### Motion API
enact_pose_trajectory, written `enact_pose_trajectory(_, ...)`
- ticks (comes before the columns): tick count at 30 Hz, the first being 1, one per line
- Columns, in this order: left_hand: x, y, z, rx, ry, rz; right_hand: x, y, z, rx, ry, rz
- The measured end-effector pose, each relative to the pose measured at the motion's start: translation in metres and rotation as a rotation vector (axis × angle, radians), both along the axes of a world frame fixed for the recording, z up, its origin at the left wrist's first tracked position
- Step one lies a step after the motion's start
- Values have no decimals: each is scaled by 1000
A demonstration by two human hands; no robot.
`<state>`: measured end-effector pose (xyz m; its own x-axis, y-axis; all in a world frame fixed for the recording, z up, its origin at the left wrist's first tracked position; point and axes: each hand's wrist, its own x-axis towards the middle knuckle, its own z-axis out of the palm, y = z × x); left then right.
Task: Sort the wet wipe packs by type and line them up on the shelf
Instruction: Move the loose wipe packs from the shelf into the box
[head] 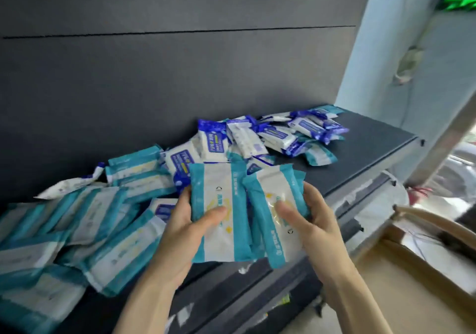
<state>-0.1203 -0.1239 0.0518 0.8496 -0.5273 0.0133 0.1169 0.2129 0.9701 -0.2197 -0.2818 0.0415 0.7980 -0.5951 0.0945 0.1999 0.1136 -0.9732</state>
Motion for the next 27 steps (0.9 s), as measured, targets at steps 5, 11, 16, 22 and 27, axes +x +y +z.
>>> enact_pose_trajectory(5,-103,-69,-38,102,47,-168,-133,-33,-33,122,67,-170)
enact_pose_trajectory(11,-231,-143,-73,155,83,-457,-274,-65,-67,100,151,-533)
enact_pose_trajectory(16,-295,-204,-85,242,42,-638,-357,-100,-88,143,159,-694)
enact_pose_trajectory(22,-337,-288,-113,302,10,-798,-404,-159,-117,154,164,-823)
enact_pose_trajectory(27,-356,-379,-146,363,42,-908,-428,-234,-149,180,245,-929)
